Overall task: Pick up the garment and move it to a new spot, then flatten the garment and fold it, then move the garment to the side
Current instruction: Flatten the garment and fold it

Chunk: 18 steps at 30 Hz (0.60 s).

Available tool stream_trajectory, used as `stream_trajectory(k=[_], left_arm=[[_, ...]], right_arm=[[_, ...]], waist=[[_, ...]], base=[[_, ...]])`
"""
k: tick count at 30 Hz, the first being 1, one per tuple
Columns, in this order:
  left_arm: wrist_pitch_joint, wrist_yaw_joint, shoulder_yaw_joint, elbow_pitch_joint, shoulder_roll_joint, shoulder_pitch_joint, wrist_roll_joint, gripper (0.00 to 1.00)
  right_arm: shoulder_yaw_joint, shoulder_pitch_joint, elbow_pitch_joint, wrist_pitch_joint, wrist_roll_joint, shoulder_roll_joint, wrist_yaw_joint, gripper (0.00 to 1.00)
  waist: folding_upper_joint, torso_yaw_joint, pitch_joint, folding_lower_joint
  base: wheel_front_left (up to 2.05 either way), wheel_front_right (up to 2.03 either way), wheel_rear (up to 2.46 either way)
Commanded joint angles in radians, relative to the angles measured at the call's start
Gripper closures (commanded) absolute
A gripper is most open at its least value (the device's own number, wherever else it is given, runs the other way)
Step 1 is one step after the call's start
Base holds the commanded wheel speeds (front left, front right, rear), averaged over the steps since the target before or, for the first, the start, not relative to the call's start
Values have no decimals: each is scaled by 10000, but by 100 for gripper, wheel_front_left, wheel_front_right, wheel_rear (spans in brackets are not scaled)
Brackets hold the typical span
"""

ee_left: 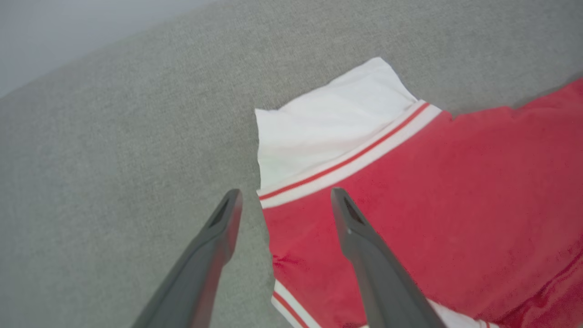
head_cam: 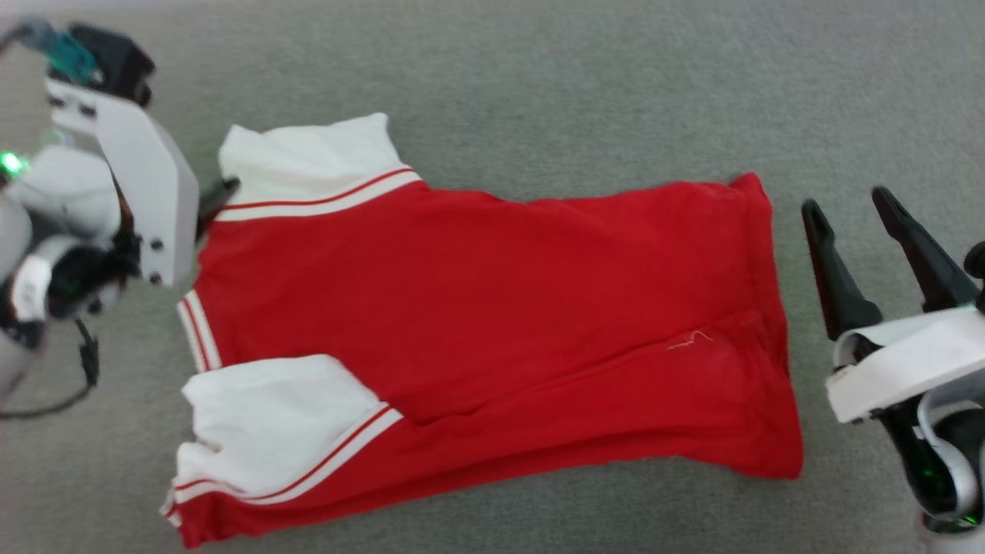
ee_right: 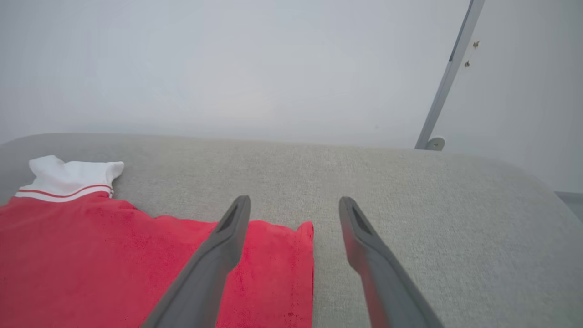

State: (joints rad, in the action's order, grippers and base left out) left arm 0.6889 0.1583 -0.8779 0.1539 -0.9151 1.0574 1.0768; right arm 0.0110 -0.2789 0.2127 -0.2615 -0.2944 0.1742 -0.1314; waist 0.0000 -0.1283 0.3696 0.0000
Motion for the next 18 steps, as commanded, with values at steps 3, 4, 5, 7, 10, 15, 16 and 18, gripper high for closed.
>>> stream_trajectory(k=[3, 4, 5, 7, 10, 15, 16, 18], left_arm=[[-45, -596, -47, 899, 293, 706, -345, 0], [-45, -596, -47, 899, 293, 706, -345, 0], [-38, -740, -84, 1150, 340, 934, -469, 0], [-80, -988, -83, 1707, 486, 1352, -628, 0], [-80, -1290, -153, 2512, 721, 1853, -866, 0], [441, -1642, -433, 3777, 1052, 2341, -1026, 0], [539, -1661, -439, 4022, 1139, 2373, -942, 0], [788, -1750, -528, 4459, 1270, 2403, -868, 0]], right_arm=[[334, -371, -584, 1111, 210, -160, 16, 0], [334, -371, -584, 1111, 210, -160, 16, 0], [436, -458, -740, 1346, 235, -179, 17, 0], [588, -587, -1058, 1702, 208, -275, 17, 0], [751, -703, -1441, 2022, 152, -341, 17, 0], [892, -853, -1924, 2164, 35, -373, 17, 0], [923, -848, -1970, 2166, 19, -375, 17, 0], [946, -910, -2030, 2213, 8, -370, 17, 0]], waist=[[0, -640, 533, 0], [0, -640, 533, 0], [0, -715, 599, 0], [0, -854, 726, 0], [0, -1026, 899, 0], [0, -1243, 1156, 0], [0, -1270, 1194, 0], [0, -1316, 1259, 0]], base=[[0, 0, 0], [0, 0, 0], [0, 0, 0], [0, 0, 0], [0, 0, 0], [0, 0, 0], [0, 0, 0], [0, 0, 0]])
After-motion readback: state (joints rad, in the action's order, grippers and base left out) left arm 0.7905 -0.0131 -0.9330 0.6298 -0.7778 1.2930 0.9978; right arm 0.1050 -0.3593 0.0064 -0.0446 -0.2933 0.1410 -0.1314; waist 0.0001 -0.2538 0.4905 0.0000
